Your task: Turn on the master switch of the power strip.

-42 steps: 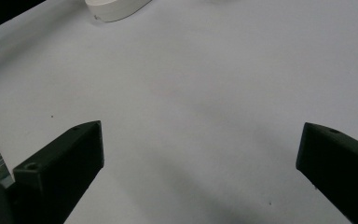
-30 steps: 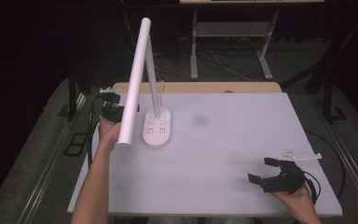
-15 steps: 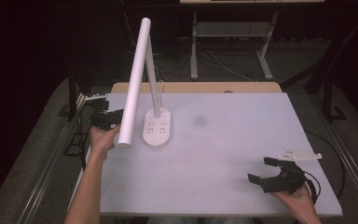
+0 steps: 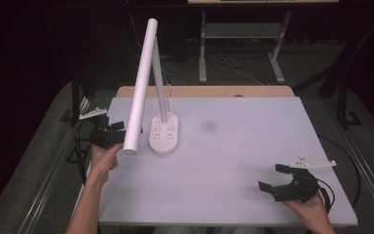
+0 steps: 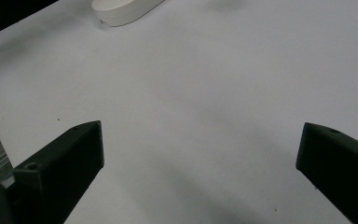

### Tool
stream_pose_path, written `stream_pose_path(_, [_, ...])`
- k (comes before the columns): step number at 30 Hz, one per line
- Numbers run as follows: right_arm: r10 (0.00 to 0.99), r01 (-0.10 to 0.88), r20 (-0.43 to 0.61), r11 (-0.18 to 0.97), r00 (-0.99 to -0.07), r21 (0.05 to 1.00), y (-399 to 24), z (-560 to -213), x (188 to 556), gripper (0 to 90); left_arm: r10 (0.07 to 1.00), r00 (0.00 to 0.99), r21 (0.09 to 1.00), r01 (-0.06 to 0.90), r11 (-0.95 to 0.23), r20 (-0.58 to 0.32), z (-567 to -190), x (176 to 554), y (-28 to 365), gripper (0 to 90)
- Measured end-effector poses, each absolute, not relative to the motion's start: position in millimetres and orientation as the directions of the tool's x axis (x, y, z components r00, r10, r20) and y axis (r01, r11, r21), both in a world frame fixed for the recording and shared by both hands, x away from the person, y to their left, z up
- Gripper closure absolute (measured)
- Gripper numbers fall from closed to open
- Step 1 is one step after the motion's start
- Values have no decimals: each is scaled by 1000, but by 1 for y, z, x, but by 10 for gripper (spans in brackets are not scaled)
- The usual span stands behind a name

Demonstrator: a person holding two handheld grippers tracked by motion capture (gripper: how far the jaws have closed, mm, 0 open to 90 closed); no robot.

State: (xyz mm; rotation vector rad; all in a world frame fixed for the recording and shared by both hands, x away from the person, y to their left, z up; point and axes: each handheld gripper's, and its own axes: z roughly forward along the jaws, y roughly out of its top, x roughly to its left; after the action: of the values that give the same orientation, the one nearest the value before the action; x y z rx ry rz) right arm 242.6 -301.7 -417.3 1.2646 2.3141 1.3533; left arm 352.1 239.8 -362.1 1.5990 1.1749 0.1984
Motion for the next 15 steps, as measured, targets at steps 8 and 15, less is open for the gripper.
stream_pose_path(8, [743, 582, 251, 222, -621, 783, -302, -416, 242, 1, 737, 525, 825, 560, 78, -427, -369, 332, 233, 0])
stream_pose_path(15, [744, 582, 252, 220, -619, 783, -302, -416, 241, 1, 720, 549, 834, 547, 74, -424, -378, 313, 226, 0])
